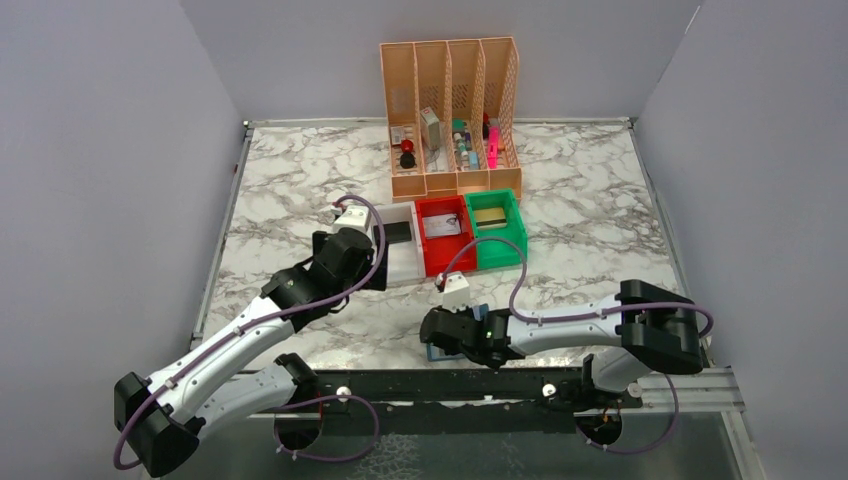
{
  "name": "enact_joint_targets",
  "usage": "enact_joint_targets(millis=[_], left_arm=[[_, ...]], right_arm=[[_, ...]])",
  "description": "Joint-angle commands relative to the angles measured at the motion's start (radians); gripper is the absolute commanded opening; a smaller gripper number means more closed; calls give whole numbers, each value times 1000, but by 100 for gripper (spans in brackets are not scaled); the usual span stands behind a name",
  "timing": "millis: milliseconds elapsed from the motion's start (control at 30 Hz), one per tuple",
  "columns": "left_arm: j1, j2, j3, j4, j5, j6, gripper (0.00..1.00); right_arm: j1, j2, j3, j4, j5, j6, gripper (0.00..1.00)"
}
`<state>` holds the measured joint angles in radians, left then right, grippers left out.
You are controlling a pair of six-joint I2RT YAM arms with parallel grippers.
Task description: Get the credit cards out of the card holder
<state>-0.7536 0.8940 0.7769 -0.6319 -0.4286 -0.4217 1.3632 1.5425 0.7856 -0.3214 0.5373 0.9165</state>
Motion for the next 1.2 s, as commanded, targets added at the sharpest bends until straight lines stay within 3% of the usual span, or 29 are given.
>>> enact_joint_targets(millis=[0, 300, 333, 600, 867, 1167], left_arm=[[4, -17, 4, 6, 84, -5, 99], [4, -119, -94, 184, 421, -114, 99], [3, -116, -121, 235, 538, -127, 99], [1, -91, -179, 358, 716, -175, 96], [-59, -50, -248, 498, 739, -254, 92], [-241, 70, -294, 629, 552, -383, 87]], right_arm=[[0, -24, -47, 49, -8, -5, 1], [-84, -181, -197, 333, -216, -59, 1], [-130, -233, -249, 416, -288, -55, 1], [-165, -310, -331, 478, -329, -25, 1], [-213, -333, -386, 515, -342, 2, 1], [-226, -342, -400, 522, -346, 7, 1]])
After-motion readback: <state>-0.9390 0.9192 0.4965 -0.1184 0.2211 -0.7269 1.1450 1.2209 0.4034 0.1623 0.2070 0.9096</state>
